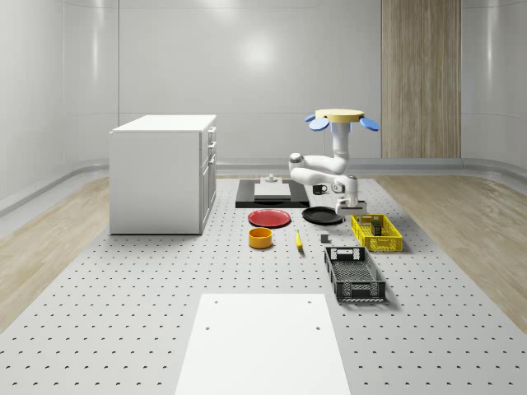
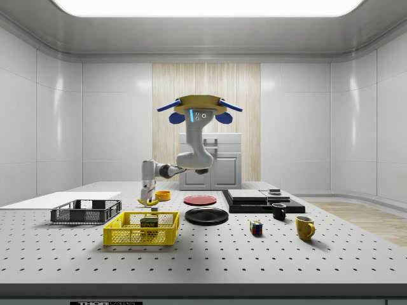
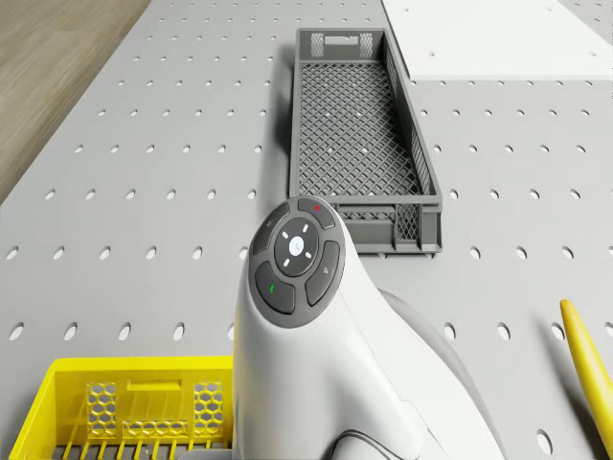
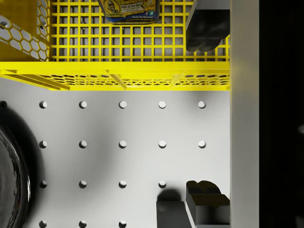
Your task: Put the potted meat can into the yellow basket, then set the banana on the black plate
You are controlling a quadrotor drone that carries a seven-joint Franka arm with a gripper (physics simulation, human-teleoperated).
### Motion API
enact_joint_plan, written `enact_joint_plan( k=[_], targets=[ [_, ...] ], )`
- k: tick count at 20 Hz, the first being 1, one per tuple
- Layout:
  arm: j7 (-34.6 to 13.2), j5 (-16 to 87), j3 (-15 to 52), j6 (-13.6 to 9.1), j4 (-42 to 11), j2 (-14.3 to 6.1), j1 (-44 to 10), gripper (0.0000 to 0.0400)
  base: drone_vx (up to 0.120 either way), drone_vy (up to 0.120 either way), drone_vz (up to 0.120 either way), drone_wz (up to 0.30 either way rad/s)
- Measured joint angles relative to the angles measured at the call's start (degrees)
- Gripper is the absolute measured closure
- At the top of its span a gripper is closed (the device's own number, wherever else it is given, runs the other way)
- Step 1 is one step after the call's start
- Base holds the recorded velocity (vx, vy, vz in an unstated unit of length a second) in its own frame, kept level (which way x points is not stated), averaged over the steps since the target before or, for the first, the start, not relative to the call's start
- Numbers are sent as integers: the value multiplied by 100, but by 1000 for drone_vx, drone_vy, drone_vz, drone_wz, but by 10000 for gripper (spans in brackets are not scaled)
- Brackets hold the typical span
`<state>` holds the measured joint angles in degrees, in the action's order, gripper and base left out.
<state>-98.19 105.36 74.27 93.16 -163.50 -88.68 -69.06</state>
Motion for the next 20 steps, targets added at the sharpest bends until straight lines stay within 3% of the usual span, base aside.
enact_joint_plan(
  k=[9, 13, 17, 20],
  targets=[
    [1, 1, 0, -3, 0, 3, 1, 0, 0, -120, 0, 0],
    [1, 2, -1, -4, 0, 5, 1, 0, 120, -120, 0, 0],
    [1, 2, -1, -6, 0, 6, 2, 0, 10, -120, 0, 0],
    [1, 3, -1, -6, -1, 7, 2, 0, 0, -120, -107, 0]
  ],
)
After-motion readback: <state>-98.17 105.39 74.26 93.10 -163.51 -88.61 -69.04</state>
